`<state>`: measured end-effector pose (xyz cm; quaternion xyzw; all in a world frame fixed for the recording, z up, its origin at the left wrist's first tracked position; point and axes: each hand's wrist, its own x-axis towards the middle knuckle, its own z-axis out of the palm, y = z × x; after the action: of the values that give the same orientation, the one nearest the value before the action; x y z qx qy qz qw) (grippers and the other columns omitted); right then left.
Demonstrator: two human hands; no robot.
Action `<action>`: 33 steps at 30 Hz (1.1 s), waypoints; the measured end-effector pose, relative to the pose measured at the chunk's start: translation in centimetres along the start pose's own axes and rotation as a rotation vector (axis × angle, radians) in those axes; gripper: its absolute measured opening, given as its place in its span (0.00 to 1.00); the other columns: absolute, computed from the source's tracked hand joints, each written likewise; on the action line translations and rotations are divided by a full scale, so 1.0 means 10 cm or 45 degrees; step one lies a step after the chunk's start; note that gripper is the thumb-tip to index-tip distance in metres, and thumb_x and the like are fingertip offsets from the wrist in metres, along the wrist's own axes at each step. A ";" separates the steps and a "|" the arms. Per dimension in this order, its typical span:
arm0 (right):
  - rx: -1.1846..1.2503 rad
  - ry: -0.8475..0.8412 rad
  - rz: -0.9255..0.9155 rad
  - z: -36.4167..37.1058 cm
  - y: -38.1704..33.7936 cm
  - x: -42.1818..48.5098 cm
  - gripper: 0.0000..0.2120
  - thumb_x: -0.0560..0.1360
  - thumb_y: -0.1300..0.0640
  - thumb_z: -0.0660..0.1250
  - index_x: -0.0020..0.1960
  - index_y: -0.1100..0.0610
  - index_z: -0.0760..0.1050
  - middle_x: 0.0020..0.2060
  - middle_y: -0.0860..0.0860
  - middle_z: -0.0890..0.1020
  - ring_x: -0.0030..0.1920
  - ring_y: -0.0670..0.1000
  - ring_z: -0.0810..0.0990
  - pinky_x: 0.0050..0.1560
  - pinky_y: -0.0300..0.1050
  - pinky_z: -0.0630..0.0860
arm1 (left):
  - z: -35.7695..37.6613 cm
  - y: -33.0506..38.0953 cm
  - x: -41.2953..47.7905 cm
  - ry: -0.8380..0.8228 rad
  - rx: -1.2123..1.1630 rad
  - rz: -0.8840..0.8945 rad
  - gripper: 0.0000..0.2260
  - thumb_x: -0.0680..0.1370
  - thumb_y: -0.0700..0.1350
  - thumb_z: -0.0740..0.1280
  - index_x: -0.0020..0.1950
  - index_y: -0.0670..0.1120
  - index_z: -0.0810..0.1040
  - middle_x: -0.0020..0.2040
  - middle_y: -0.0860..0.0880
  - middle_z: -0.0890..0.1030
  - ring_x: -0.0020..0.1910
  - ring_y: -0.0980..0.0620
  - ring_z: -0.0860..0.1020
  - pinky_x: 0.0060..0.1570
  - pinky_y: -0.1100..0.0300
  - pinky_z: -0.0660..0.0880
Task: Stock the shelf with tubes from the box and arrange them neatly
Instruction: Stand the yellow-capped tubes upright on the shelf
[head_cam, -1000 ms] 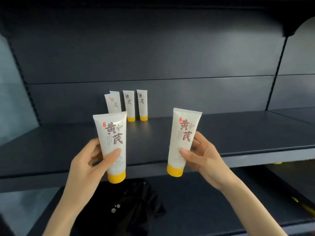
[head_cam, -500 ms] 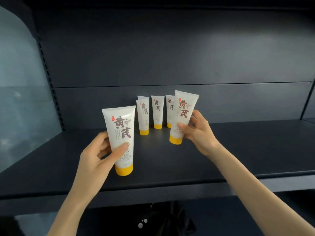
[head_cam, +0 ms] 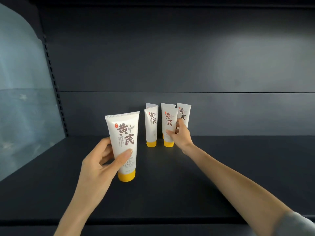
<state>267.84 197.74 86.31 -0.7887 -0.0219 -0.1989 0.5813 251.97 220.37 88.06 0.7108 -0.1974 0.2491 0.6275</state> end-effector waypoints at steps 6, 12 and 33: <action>-0.053 0.034 0.007 0.08 0.04 0.04 0.19 0.75 0.62 0.69 0.63 0.57 0.66 0.63 0.54 0.75 0.64 0.55 0.74 0.62 0.54 0.73 | 0.05 -0.05 0.01 0.029 -0.006 -0.019 0.17 0.66 0.47 0.70 0.54 0.51 0.77 0.51 0.62 0.83 0.52 0.63 0.80 0.41 0.74 0.75; -0.102 0.070 0.036 0.13 0.06 0.08 0.19 0.74 0.60 0.70 0.62 0.59 0.68 0.61 0.55 0.76 0.63 0.55 0.74 0.62 0.52 0.73 | 0.06 -0.05 0.00 0.056 -0.021 -0.019 0.17 0.66 0.47 0.70 0.55 0.52 0.77 0.51 0.63 0.82 0.52 0.64 0.80 0.39 0.74 0.75; -0.022 -0.275 -0.703 -0.28 -0.63 -1.42 0.29 0.76 0.57 0.68 0.72 0.43 0.61 0.65 0.42 0.71 0.65 0.42 0.71 0.63 0.35 0.71 | 0.72 0.13 0.12 0.135 -0.440 -0.152 0.12 0.70 0.43 0.73 0.52 0.52 0.79 0.50 0.55 0.84 0.51 0.56 0.82 0.44 0.62 0.80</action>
<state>252.32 200.00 87.86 -0.7745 -0.2957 -0.2647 0.4927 252.95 213.14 89.18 0.5887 -0.1614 0.2108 0.7635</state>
